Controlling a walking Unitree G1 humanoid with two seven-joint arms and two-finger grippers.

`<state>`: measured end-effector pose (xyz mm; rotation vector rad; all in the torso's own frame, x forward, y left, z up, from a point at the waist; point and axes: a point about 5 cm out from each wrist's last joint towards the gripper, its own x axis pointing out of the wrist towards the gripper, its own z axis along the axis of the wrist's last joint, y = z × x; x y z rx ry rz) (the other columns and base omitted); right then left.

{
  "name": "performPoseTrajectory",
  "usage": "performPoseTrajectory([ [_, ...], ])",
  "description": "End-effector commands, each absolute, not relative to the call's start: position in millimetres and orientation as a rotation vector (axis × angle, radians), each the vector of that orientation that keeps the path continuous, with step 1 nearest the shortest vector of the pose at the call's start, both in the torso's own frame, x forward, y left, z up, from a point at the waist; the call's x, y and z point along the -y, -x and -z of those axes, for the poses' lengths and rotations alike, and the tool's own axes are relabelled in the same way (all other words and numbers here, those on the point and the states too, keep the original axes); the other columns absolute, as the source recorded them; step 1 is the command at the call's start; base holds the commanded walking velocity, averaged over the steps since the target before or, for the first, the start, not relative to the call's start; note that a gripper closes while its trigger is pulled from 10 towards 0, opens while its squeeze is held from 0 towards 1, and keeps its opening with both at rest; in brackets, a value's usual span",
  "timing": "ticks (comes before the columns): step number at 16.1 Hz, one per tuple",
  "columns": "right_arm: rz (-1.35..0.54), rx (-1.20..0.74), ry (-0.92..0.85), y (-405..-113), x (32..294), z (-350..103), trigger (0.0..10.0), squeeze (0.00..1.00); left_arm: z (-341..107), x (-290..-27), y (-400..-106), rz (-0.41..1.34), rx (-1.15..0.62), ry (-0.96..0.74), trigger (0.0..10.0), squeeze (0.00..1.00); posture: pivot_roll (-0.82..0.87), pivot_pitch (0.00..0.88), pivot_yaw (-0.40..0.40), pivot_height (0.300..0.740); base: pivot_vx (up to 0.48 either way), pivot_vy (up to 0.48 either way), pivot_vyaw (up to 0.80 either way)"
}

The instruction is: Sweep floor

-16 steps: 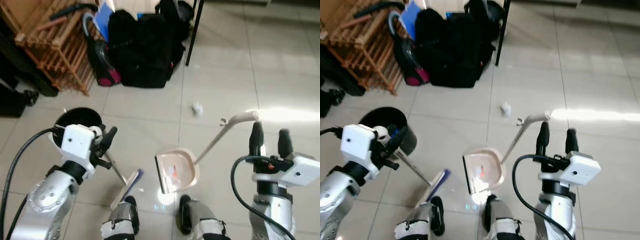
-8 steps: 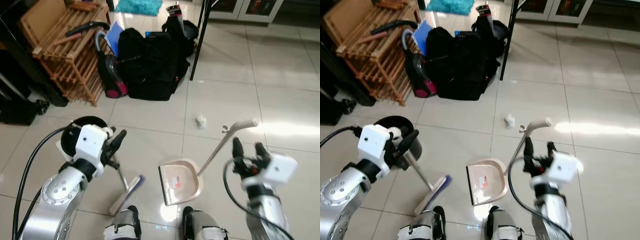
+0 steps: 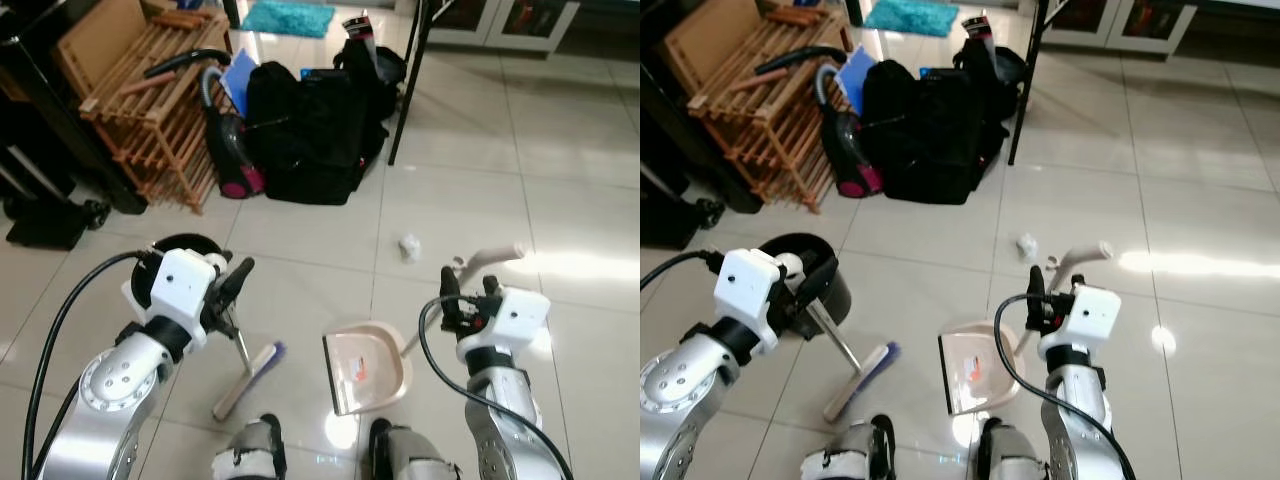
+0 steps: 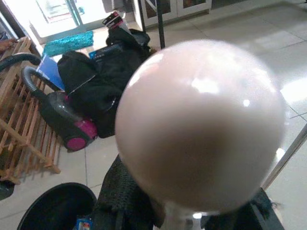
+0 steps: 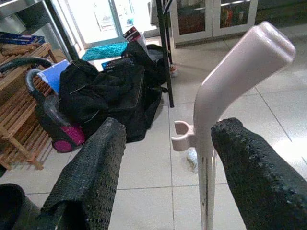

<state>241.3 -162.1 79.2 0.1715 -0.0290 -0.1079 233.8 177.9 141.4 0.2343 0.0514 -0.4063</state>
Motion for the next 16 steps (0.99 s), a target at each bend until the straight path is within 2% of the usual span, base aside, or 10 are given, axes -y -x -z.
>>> performPoseTrajectory([
  [1,0.158,0.013,-0.14,-245.0,167.2,-71.7,10.0,0.0,-139.4,-181.5,-229.1,0.416,-0.039,-0.235,10.0,0.0,0.0,0.202,0.043,0.74,0.0,0.0,0.0],
  [8,0.282,0.006,-0.156,-255.3,175.4,-62.8,10.0,0.0,-133.0,-189.6,-218.9,0.41,-0.067,-0.255,10.0,0.0,0.03,0.206,0.046,0.74,0.0,0.0,0.0],
  [16,0.22,0.074,-0.237,-264.4,167.4,-65.7,10.0,0.0,-132.9,-188.8,-216.4,0.427,-0.062,-0.258,10.0,0.0,0.04,0.21,0.048,0.74,0.0,0.0,0.0],
])
